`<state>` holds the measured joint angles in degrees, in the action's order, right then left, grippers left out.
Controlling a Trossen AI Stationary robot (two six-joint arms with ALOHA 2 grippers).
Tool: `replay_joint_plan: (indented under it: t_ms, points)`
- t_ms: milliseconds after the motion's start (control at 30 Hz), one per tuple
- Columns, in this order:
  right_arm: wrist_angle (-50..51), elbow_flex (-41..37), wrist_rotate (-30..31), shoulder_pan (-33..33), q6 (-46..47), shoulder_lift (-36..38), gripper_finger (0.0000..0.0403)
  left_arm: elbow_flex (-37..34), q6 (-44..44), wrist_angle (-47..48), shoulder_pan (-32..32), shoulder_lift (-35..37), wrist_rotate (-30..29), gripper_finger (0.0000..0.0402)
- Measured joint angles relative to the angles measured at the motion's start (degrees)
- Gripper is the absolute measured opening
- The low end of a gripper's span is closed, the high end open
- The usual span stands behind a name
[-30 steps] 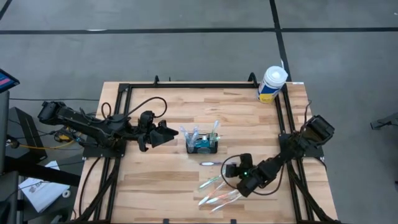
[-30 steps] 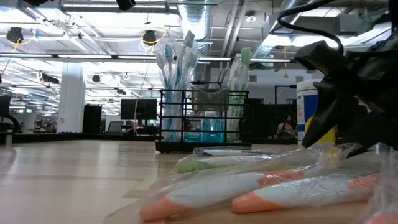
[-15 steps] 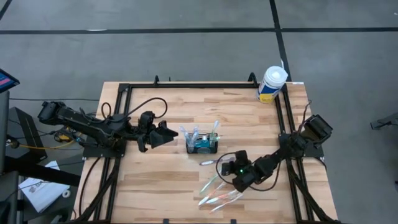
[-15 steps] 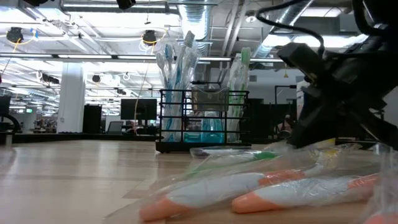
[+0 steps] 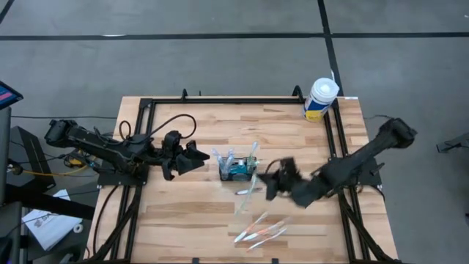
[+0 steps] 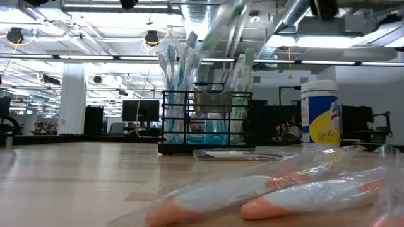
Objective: Pick & Place toothbrushing station
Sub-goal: Put the green toothbrush into the black wire organizer
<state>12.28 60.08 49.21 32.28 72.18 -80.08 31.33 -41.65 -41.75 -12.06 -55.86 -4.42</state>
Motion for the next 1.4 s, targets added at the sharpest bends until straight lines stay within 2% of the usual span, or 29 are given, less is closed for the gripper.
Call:
replay_joint_plan:
  t_ms: [167,467,700,1000,1400]
  points:
    - [11.81,7.47,0.35,-5.27,-15.89,8.04,0.0000,0.00,2.14,-1.86,1.31,0.00,-0.07,0.0198]
    - [17.77,15.26,-4.16,-14.81,-34.20,13.53,0.0000,-0.02,3.94,-2.95,3.07,0.00,-0.07,0.0198]
    - [24.46,17.07,-11.79,-19.89,-36.20,11.38,0.0000,-0.02,5.63,-3.36,3.15,-0.01,-0.12,0.0198]
    - [23.85,16.96,-14.58,-21.23,-37.27,4.46,0.0000,-0.02,5.71,-3.51,3.15,-0.02,-0.66,0.0198]
    - [21.56,17.02,-13.01,-24.54,-41.83,9.93,0.0000,-0.02,5.68,-3.70,3.15,-0.02,-0.66,0.0198]
